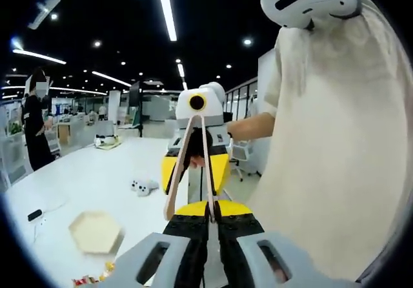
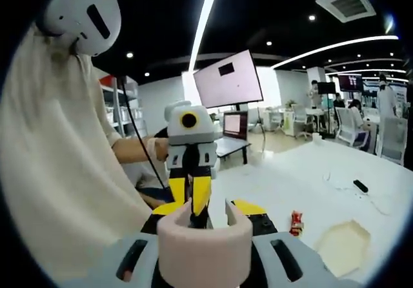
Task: Place the target food into the container with the food tongs after gripping and lifting it, then release it inside without dropping or visibly crushing the food.
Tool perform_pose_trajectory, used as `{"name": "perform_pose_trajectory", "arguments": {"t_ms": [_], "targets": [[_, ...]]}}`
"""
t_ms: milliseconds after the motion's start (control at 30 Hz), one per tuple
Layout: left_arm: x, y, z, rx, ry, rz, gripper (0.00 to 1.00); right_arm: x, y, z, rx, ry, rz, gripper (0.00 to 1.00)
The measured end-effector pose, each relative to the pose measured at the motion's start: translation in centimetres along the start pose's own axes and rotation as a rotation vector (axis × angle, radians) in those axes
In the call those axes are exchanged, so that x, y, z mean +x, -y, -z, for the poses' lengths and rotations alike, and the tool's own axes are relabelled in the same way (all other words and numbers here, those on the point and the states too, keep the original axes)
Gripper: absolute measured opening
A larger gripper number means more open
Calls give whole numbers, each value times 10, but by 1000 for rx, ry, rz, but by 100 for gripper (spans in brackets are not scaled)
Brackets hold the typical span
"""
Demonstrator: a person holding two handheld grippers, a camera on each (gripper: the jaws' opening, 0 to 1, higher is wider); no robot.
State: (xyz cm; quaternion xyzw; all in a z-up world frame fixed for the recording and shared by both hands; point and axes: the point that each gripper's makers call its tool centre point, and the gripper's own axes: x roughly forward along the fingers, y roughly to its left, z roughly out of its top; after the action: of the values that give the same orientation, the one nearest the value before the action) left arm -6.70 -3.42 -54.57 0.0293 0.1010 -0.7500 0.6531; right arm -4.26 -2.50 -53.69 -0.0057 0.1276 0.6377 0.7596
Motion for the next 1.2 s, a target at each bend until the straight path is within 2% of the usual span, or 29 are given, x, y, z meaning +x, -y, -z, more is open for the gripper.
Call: {"name": "perform_pose_trajectory", "arguments": {"t_ms": [300, 533, 667, 967, 1200], "targets": [[-3, 2, 4, 13, -30, -2, 2, 1, 0, 2, 3, -9, -4, 27], [-4, 1, 4, 13, -24, -6, 2, 0, 1, 1, -10, -2, 2, 27], [-6, 0, 10, 3, -49, -14, 1, -2, 2, 1, -9, -1, 10, 27], [-4, 3, 1, -1, -7, 1, 2, -4, -1, -2, 1, 22, 9, 27], [-3, 6, 7, 6, -44, 12, 0, -3, -3, 4, -1, -8, 4, 28]]}}
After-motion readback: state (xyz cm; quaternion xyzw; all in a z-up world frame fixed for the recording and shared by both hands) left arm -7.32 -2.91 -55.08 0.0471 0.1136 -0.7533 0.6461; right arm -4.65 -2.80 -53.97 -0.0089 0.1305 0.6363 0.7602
